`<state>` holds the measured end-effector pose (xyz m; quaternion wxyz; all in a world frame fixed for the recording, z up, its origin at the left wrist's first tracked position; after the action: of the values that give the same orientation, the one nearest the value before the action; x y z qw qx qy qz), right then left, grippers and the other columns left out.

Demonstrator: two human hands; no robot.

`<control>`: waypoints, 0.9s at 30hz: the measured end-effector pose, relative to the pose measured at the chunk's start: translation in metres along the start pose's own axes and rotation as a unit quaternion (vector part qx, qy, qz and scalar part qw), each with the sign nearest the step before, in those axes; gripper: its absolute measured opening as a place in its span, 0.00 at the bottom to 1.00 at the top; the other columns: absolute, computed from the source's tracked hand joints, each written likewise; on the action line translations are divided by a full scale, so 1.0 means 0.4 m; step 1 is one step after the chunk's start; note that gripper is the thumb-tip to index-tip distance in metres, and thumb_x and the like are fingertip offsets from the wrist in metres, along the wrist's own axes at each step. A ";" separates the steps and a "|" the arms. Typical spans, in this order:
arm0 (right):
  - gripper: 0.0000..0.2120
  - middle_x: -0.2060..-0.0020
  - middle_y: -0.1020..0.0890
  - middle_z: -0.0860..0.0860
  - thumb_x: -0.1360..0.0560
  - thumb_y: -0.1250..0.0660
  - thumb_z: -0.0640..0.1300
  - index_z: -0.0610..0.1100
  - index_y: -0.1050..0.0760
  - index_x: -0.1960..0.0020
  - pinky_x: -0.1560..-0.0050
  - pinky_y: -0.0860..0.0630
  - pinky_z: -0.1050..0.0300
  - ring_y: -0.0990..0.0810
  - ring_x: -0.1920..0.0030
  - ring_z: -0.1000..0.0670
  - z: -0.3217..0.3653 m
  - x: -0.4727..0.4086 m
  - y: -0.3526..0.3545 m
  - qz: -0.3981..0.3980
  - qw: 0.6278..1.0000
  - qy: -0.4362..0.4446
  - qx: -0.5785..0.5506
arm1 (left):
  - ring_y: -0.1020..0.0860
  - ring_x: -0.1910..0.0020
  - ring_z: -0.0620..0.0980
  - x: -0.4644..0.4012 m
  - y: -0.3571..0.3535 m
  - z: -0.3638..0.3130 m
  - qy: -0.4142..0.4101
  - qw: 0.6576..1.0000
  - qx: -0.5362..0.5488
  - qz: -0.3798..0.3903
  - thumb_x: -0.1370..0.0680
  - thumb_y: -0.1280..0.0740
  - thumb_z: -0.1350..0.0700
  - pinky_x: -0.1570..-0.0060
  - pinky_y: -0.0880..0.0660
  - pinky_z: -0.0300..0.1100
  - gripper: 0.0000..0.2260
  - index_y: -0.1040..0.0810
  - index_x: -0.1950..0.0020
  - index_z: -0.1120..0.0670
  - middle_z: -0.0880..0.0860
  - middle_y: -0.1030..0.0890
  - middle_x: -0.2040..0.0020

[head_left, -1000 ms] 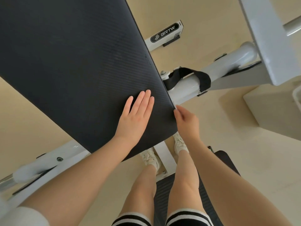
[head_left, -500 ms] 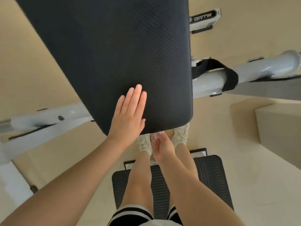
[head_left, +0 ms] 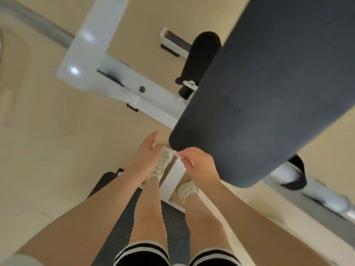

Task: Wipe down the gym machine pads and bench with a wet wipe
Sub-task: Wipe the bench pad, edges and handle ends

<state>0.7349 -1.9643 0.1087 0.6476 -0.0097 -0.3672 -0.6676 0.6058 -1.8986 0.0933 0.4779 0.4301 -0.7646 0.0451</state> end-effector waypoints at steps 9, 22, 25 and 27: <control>0.11 0.47 0.23 0.46 0.25 0.41 0.35 0.39 0.24 0.45 0.43 0.31 0.53 0.28 0.44 0.45 0.078 -0.058 -0.245 0.381 0.530 0.422 0.630 | 0.34 0.30 0.47 -0.042 0.014 0.150 0.043 0.971 0.234 -0.026 0.20 0.47 0.59 0.30 0.39 0.46 0.19 0.36 0.28 0.51 0.49 0.32 0.30; 0.11 0.46 0.22 0.45 0.23 0.42 0.39 0.42 0.25 0.43 0.46 0.25 0.55 0.24 0.47 0.47 0.218 -0.315 0.105 0.136 0.756 0.120 0.629 | 0.35 0.30 0.49 -0.094 -0.055 0.019 -0.066 0.992 0.092 0.053 0.19 0.46 0.58 0.33 0.40 0.39 0.18 0.37 0.28 0.52 0.50 0.33 0.28; 0.10 0.48 0.23 0.45 0.24 0.43 0.39 0.41 0.25 0.46 0.48 0.24 0.55 0.24 0.50 0.48 0.178 -0.261 -0.007 0.198 0.763 0.137 0.600 | 0.30 0.34 0.51 -0.132 -0.085 -0.019 -0.072 0.994 0.036 0.080 0.20 0.42 0.54 0.38 0.34 0.42 0.18 0.35 0.30 0.53 0.53 0.28 0.32; 0.12 0.47 0.23 0.45 0.23 0.44 0.41 0.40 0.27 0.44 0.44 0.27 0.54 0.27 0.47 0.47 0.159 -0.234 -0.067 0.258 0.745 0.178 0.588 | 0.26 0.39 0.52 -0.153 -0.088 -0.025 -0.081 0.993 -0.014 0.085 0.20 0.41 0.54 0.44 0.31 0.41 0.16 0.32 0.32 0.54 0.54 0.24 0.37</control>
<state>0.6972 -1.8550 0.0967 0.7262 0.3978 -0.5486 -0.1160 0.6478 -1.8781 0.0394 0.4148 0.3592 -0.8350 0.0401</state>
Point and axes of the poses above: each hand's wrist, its own x-axis away from the middle knuckle, its own y-axis out of the back of the hand, z = x × y, the point moved 9 cm from there along -x, towards the middle knuckle
